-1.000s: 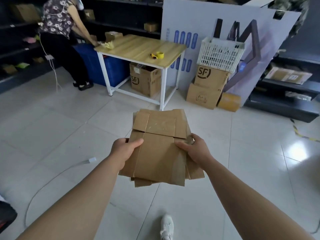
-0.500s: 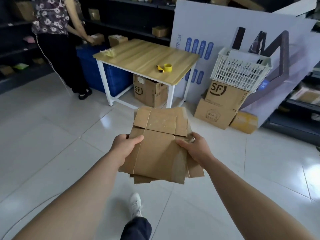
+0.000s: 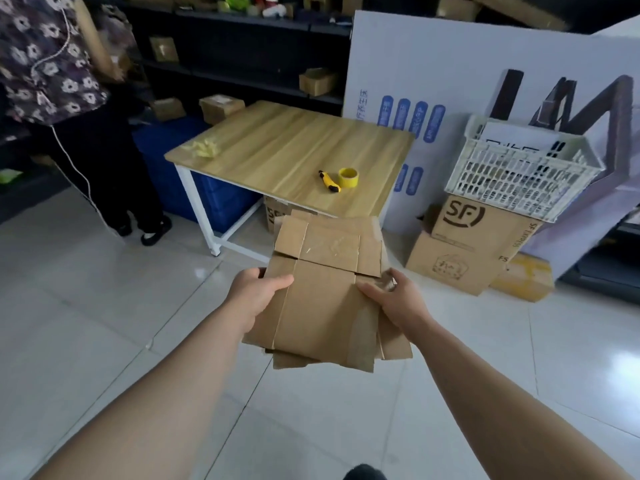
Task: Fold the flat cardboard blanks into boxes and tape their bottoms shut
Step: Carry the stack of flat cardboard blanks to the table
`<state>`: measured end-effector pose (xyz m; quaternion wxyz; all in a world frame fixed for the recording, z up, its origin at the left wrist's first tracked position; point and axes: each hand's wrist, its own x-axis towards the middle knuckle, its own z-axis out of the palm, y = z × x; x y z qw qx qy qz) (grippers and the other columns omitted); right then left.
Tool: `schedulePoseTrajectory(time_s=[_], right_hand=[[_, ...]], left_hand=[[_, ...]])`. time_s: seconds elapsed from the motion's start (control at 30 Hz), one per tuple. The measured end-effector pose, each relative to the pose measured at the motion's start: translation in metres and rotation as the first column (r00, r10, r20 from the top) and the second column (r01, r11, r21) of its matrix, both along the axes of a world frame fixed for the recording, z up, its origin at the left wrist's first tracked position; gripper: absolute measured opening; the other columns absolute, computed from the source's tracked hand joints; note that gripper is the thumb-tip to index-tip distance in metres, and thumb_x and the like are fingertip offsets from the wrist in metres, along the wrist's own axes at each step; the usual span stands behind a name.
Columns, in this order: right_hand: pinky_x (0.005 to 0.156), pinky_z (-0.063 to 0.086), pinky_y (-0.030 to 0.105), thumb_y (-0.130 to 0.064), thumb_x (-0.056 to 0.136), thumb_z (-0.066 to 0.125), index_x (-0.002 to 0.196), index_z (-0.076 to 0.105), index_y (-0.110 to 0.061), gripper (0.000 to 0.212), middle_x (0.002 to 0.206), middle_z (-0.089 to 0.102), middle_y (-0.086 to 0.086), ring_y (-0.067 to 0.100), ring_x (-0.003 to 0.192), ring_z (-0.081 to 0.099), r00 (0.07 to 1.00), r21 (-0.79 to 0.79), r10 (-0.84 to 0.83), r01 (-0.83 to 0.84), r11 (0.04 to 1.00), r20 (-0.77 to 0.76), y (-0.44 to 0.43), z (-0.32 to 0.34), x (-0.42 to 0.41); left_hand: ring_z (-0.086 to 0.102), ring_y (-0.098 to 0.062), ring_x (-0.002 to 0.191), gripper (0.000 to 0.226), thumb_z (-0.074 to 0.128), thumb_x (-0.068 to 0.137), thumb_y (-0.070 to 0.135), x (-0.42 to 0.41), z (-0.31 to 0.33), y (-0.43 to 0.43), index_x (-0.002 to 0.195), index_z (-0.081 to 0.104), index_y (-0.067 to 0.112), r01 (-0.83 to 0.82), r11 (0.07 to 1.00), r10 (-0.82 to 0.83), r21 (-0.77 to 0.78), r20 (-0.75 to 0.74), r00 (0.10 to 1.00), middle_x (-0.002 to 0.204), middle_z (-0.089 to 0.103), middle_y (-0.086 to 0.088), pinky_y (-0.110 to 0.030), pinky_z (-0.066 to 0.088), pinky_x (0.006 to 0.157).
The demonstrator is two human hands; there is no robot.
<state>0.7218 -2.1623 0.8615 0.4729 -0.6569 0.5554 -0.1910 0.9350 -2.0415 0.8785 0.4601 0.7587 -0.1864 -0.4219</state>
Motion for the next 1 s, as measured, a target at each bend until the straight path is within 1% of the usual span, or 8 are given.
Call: schedulePoseTrajectory(time_s=[0.1,0.2,0.37,0.47,0.6,0.8,0.9,1.0], right_hand=[[0.082,0.042,0.027,-0.045,0.078,0.076,0.139,0.045,-0.015,0.075,0.103,0.056,-0.006,0.015,0.094,0.053,1.0,0.01,-0.011,0.011,1.0,0.011,-0.037,-0.001,0.035],[0.09,0.045,0.029,-0.048,0.077,0.076,0.143,0.041,-0.015,0.082,0.124,0.058,0.001,0.017,0.104,0.055,1.0,-0.009,-0.007,0.007,1.0,-0.006,-0.081,-0.009,0.069],[0.094,0.047,0.033,-0.052,0.075,0.076,0.146,0.039,-0.015,0.088,0.132,0.057,0.004,0.022,0.114,0.057,1.0,-0.014,0.006,-0.006,1.0,-0.016,-0.168,-0.02,0.133],[0.084,0.042,0.027,-0.049,0.079,0.073,0.143,0.041,-0.015,0.079,0.132,0.055,0.004,0.022,0.115,0.055,0.999,-0.004,0.028,-0.029,1.0,-0.036,-0.218,-0.02,0.171],[0.081,0.039,0.025,-0.046,0.082,0.072,0.142,0.042,-0.013,0.074,0.131,0.057,0.005,0.022,0.114,0.054,0.998,0.006,0.051,-0.051,0.999,-0.028,-0.279,-0.025,0.218],[0.086,0.045,0.03,-0.047,0.082,0.071,0.138,0.045,-0.014,0.07,0.12,0.06,0.003,0.021,0.105,0.057,0.999,0.025,0.027,-0.026,0.999,-0.044,-0.354,-0.035,0.28],[0.084,0.046,0.03,-0.047,0.082,0.072,0.136,0.045,-0.016,0.068,0.112,0.061,0.001,0.018,0.097,0.057,0.999,0.037,0.016,-0.014,0.999,-0.046,-0.392,-0.043,0.313],[0.099,0.046,0.037,-0.05,0.079,0.072,0.143,0.04,-0.016,0.08,0.127,0.059,0.003,0.021,0.113,0.057,0.999,0.052,-0.015,0.018,0.999,-0.051,-0.428,-0.052,0.351]], left_hand=[[0.068,-0.027,0.093,0.031,0.078,0.075,0.034,0.036,-0.005,-0.04,0.099,0.07,0.016,0.002,1.0,-0.002,0.008,-0.004,1.0,0.095,0.074,-0.004,-0.047,0.053,0.091],[0.067,-0.025,0.094,0.034,0.078,0.074,0.036,0.069,-0.012,-0.084,0.1,0.068,0.017,-0.006,1.0,0.006,-0.002,-0.007,1.0,0.096,0.073,-0.003,-0.044,0.052,0.09],[0.062,-0.017,0.089,0.017,0.072,0.085,0.028,0.122,-0.022,-0.164,0.097,0.065,0.017,-0.033,0.999,0.033,-0.023,0.012,0.999,0.096,0.07,-0.001,-0.029,0.045,0.069],[0.064,-0.02,0.09,0.017,0.071,0.086,0.027,0.157,-0.022,-0.212,0.098,0.065,0.016,-0.056,0.998,0.056,-0.015,0.02,0.998,0.097,0.07,-0.003,-0.031,0.048,0.071],[0.062,-0.015,0.083,0.011,0.07,0.087,0.024,0.2,-0.024,-0.272,0.085,0.059,0.023,-0.068,0.997,0.068,-0.04,0.018,0.997,0.091,0.067,0.0,-0.028,0.046,0.066],[0.061,-0.015,0.084,0.019,0.072,0.086,0.024,0.268,-0.033,-0.353,0.08,0.054,0.027,-0.044,0.999,0.044,-0.012,-0.004,0.999,0.089,0.064,0.003,-0.037,0.05,0.086],[0.055,-0.007,0.075,0.019,0.07,0.087,0.022,0.305,-0.038,-0.395,0.076,0.056,0.027,-0.006,0.999,0.006,-0.049,-0.006,1.0,0.082,0.061,0.007,-0.027,0.044,0.069],[0.054,-0.004,0.073,0.019,0.07,0.088,0.02,0.347,-0.047,-0.437,0.076,0.056,0.027,0.044,0.998,-0.043,-0.046,0.004,0.999,0.083,0.062,0.008,-0.021,0.04,0.061]])
